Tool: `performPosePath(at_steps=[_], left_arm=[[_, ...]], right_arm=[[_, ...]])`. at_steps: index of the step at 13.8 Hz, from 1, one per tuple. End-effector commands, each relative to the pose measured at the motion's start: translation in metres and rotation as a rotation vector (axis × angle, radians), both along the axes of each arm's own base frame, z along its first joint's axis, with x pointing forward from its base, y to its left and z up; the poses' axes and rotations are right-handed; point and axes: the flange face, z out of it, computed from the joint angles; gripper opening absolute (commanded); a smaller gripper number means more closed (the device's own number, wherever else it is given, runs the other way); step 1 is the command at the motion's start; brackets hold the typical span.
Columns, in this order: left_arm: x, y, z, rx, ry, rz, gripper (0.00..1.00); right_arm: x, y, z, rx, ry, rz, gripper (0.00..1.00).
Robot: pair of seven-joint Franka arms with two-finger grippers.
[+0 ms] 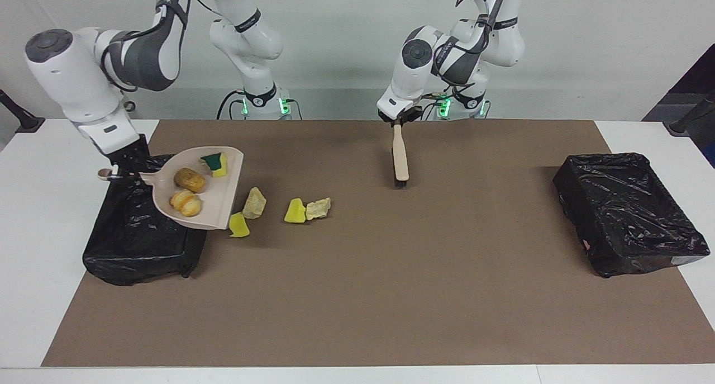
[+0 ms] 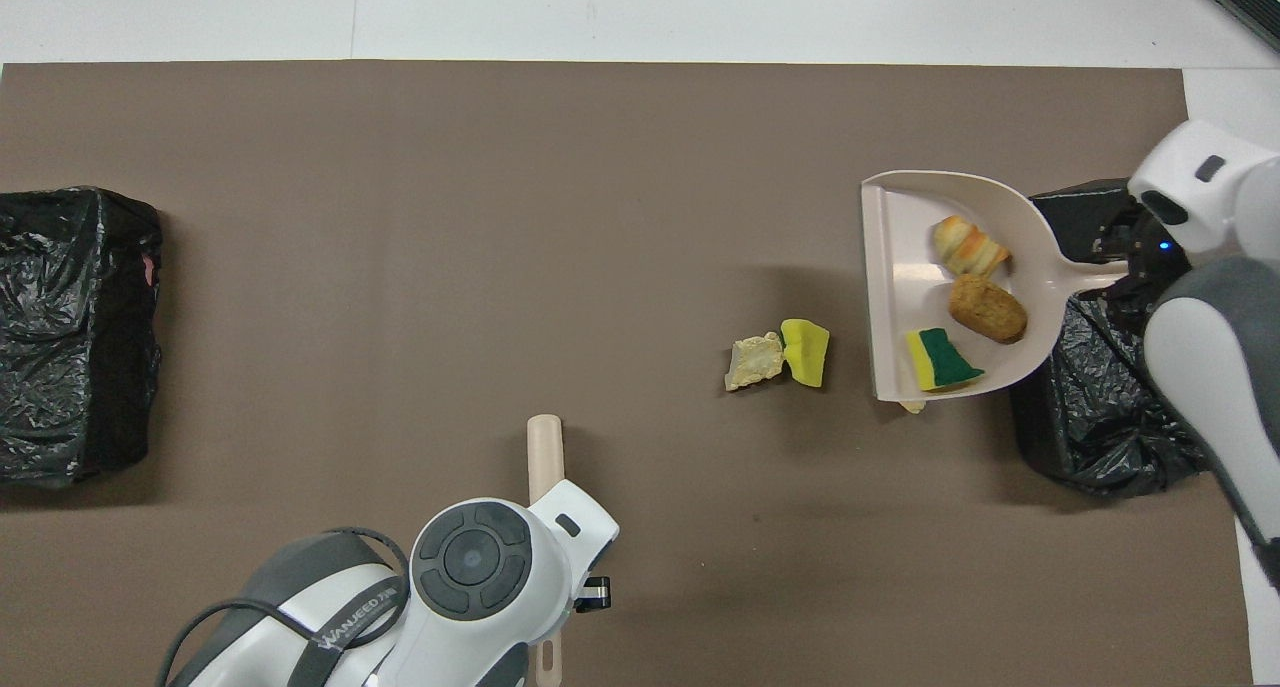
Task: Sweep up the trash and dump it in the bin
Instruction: 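Carry the dustpan to the far bin and tip it with the right gripper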
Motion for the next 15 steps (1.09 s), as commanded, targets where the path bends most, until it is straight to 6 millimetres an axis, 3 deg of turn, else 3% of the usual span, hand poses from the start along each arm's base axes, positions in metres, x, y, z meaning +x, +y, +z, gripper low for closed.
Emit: performPosePath(at_steps=[1,4,6,7,10,13,15], left_arm=[[-0.011,0.008,-0.001,-0.002,-0.037,0.025,0.0],[-0.011,0.011,-0.007,-0.012,-0.054,0.032,0.0],[-0.011,0.009,-0.022,-0.021,-0.074,0.035,0.0],[-0.011,0.008,-0.022,-0.021,-0.074,0.033,0.0],[-0.009,0.014,-0.025,-0.007,-0.056,0.041,0.0],[-0.006,0.016,-0.027,-0.006,-0.056,0.05,0.35],[-0.003,0.018,-0.026,-0.006,-0.056,0.059,0.45]], right_arm=[[-0.008,-0.023,0.012,-0.125,-0.016,0.026,0.0],[0.001,-0.039,0.021,-0.344,-0.059,0.107,0.0],[0.01,-0.027,0.023,-0.483,-0.061,0.159,0.0],[0.016,-0.011,0.019,-0.58,-0.048,0.178,0.0],[0.023,0.01,0.014,-0.695,-0.038,0.223,0.0],[0.023,0.018,0.017,-0.761,-0.025,0.221,0.0],[0.025,0.038,0.019,-0.814,-0.02,0.213,0.0]])
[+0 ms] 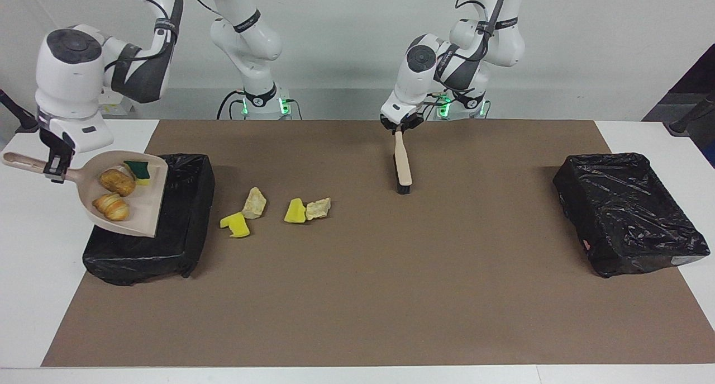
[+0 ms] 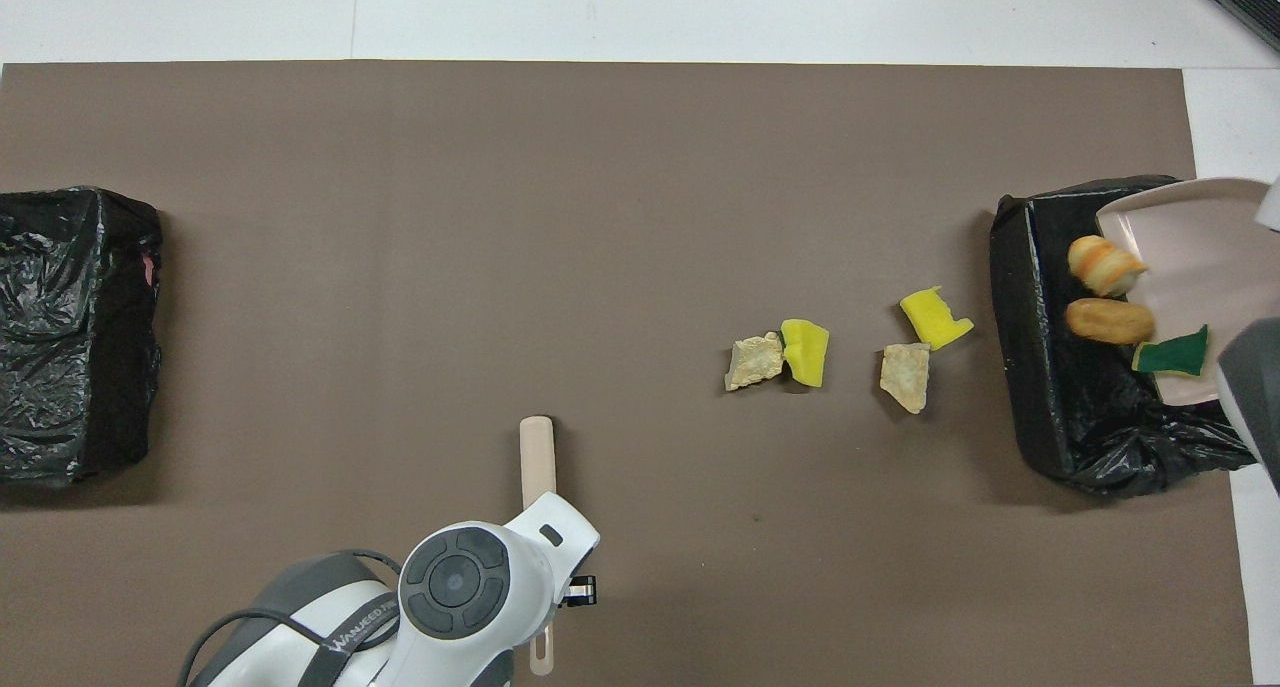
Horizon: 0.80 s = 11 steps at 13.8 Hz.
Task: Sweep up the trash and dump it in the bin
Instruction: 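Carry the dustpan to the far bin and tip it with the right gripper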
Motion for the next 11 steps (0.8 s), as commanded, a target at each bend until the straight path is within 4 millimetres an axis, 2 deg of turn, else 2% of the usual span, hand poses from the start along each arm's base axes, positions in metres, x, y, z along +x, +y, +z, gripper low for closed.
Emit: performPosePath(at_steps=[1,9,11], left_arm=[[-0.001,0.006,-0.003,0.007,-0.011,0.016,0.45],[0.001,0.007,-0.003,0.008,-0.008,0.016,0.45],[0.001,0.007,-0.003,0.008,-0.008,0.016,0.4]], right_arm=[[-0.004,0.016,0.005,-0.058,-0.03,-0.046,0.0],[0.002,0.018,0.016,-0.085,-0.051,-0.038,0.0],[0.004,0.022,0.021,-0.056,-0.084,-0.06,0.0]])
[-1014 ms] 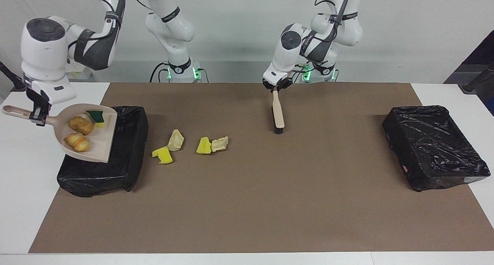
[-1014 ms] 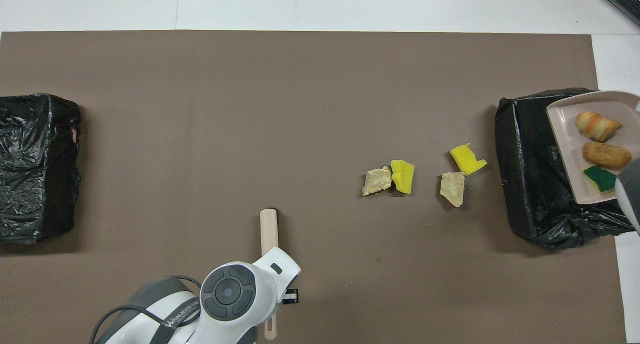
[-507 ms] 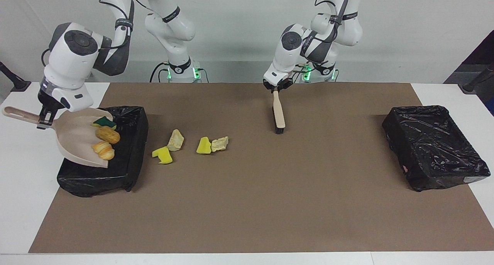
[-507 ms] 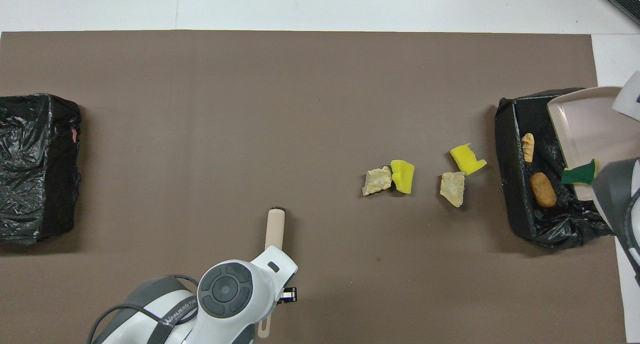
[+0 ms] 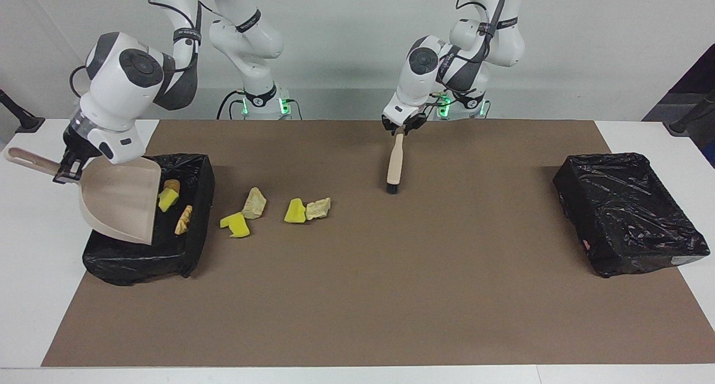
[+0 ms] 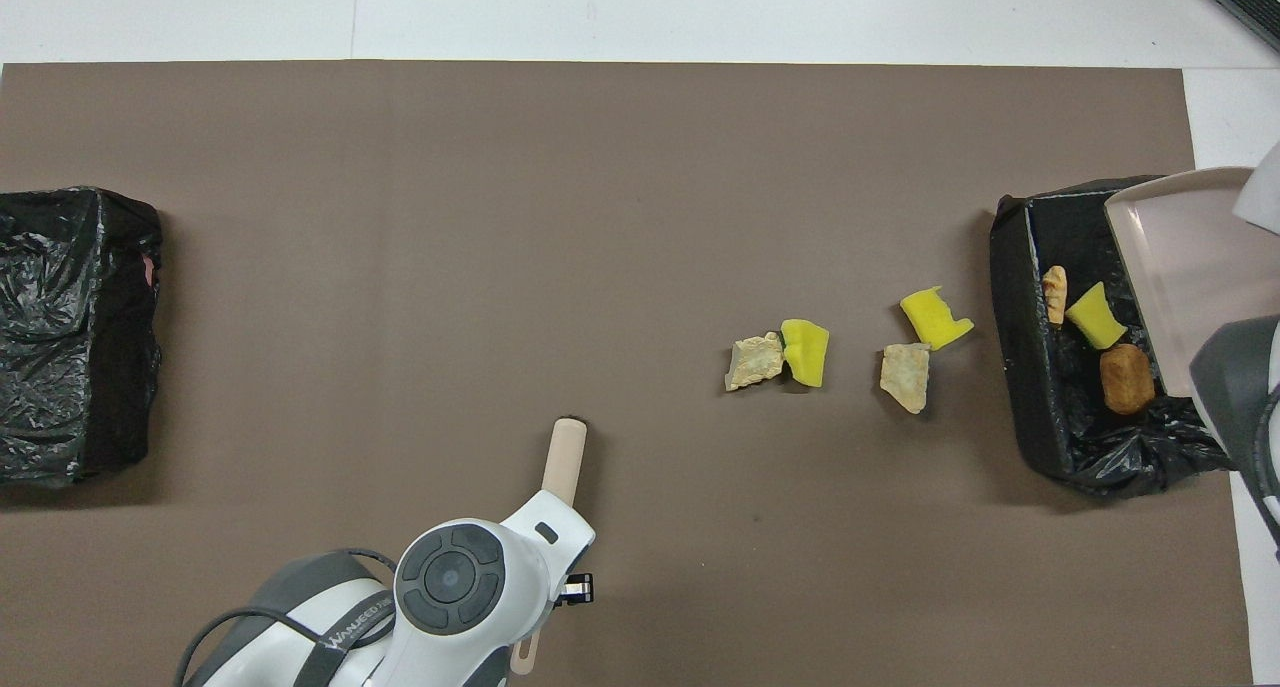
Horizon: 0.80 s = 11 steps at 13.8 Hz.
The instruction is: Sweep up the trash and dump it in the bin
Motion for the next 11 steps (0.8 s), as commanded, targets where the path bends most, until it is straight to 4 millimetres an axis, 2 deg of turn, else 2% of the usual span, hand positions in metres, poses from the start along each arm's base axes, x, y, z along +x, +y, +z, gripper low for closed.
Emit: performPosePath(at_steps=[1,3,4,5,6,9,11], left_arm=[[0.0,0.005,-0.001,0.005,-0.013,0.009,0.41],[0.0,0.004,-0.001,0.005,-0.012,0.009,0.48],[0.001,0.003,0.0,0.005,-0.012,0.011,0.55],[0.002,0.004,0.002,0.009,-0.004,0.015,0.79],[0.006,0.004,0.006,0.01,0.002,0.019,0.92],[0.044,0.022,0.041,-0.007,0.013,0.062,1.0],[0.076,0.043,0.072,-0.043,-0.041,0.093,1.0]], right_arm=[[0.001,0.005,0.01,0.03,-0.073,-0.058,0.0],[0.003,0.011,0.015,0.117,-0.135,-0.115,0.0],[0.008,0.019,0.015,0.153,-0.142,-0.128,0.0],[0.012,0.027,0.018,0.193,-0.16,-0.161,0.0],[0.019,0.041,0.018,0.231,-0.177,-0.19,0.0],[0.031,0.095,0.019,0.329,-0.27,-0.246,0.0],[0.039,0.12,0.02,0.42,-0.362,-0.353,0.0]])
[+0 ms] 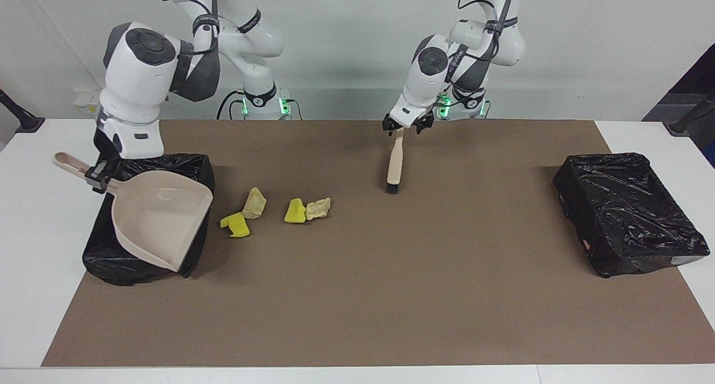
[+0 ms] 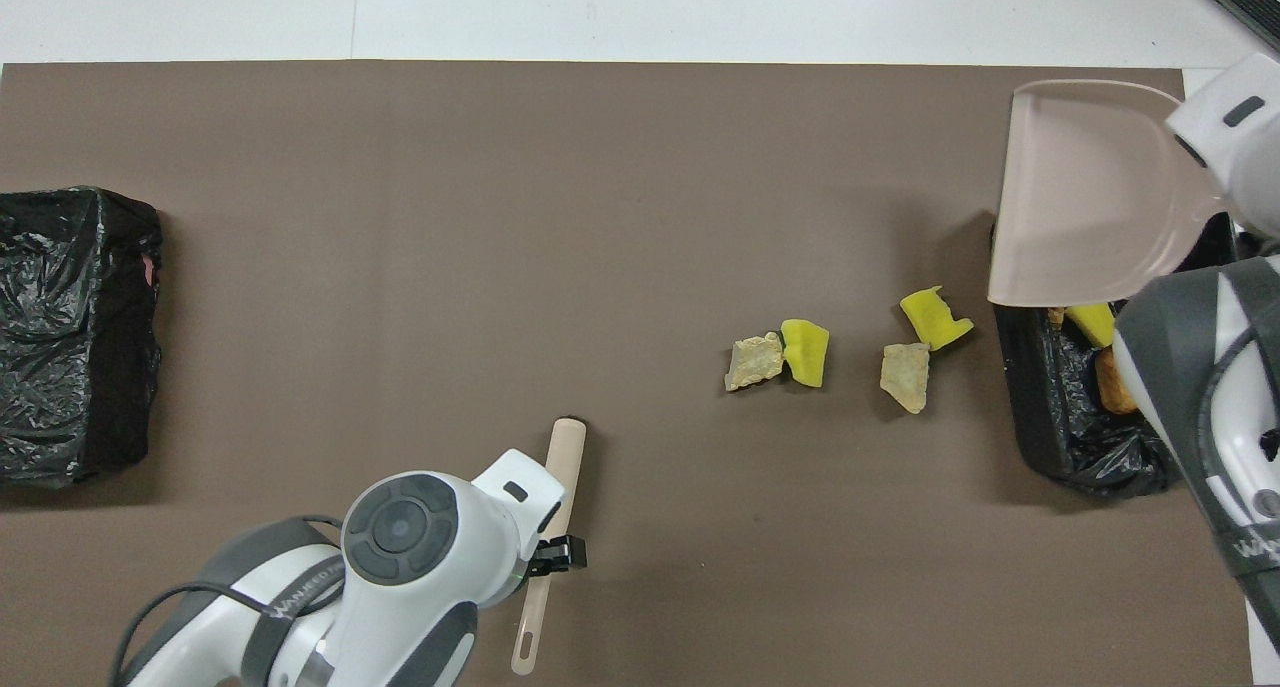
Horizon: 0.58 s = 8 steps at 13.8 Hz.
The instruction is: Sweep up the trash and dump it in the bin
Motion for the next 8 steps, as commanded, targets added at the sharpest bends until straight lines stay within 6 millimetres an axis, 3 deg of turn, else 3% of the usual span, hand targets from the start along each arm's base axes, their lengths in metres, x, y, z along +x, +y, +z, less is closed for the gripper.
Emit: performPosePath(at_steps=[1,4,6,8], left_arm=[[0.045,0.033,0.051,-0.026,-0.069,0.029,1.0],[0.095,0.085,0.093,-0.024,-0.125,0.059,1.0],[0.113,0.113,0.112,-0.007,-0.174,0.046,1.0],[0.128,0.144,0.129,0.012,-0.204,0.009,1.0]], right_arm=[[0.011,0.036,0.0,0.152,-0.081,-0.169,0.0],[0.01,0.116,-0.004,0.268,-0.171,-0.368,0.0],[0.009,0.168,-0.024,0.403,-0.223,-0.594,0.0],[0.018,0.221,-0.031,0.494,-0.272,-0.751,0.0]])
